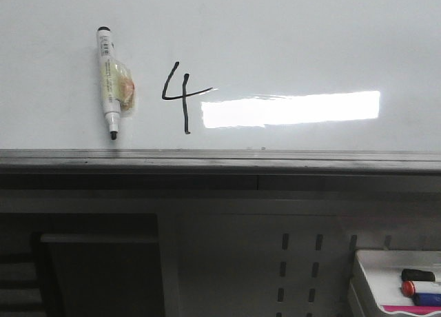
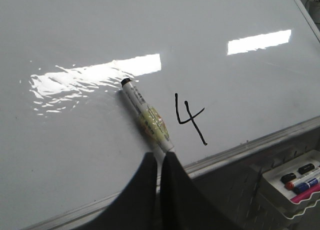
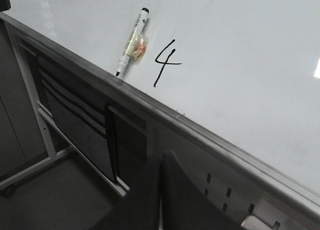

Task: Write number 4 on whiteboard

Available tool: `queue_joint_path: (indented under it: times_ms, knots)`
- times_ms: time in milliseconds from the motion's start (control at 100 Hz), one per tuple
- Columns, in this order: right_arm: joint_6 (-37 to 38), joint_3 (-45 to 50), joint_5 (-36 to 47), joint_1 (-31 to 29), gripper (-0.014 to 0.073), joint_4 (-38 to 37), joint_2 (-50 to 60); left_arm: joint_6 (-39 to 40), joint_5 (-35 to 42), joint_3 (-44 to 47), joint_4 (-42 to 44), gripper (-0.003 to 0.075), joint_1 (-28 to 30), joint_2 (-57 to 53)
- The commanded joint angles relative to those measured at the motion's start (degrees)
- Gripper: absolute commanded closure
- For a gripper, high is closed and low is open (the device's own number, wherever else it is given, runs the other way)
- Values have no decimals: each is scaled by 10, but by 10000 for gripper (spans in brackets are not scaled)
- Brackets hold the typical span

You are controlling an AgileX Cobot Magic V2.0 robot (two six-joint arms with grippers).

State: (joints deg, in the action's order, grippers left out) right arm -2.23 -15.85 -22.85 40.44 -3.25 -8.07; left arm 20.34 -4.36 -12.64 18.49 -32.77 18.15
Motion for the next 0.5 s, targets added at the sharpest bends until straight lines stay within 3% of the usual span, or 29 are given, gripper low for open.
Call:
queue_joint_path:
  times_ms: [0,490]
  knots:
    - [0,-8,42,-4,658,-8,1,-1,40,-7,2,741,0,3]
    - [0,-8,40,-4,658,-8,1,-1,29,0,2,741,0,1]
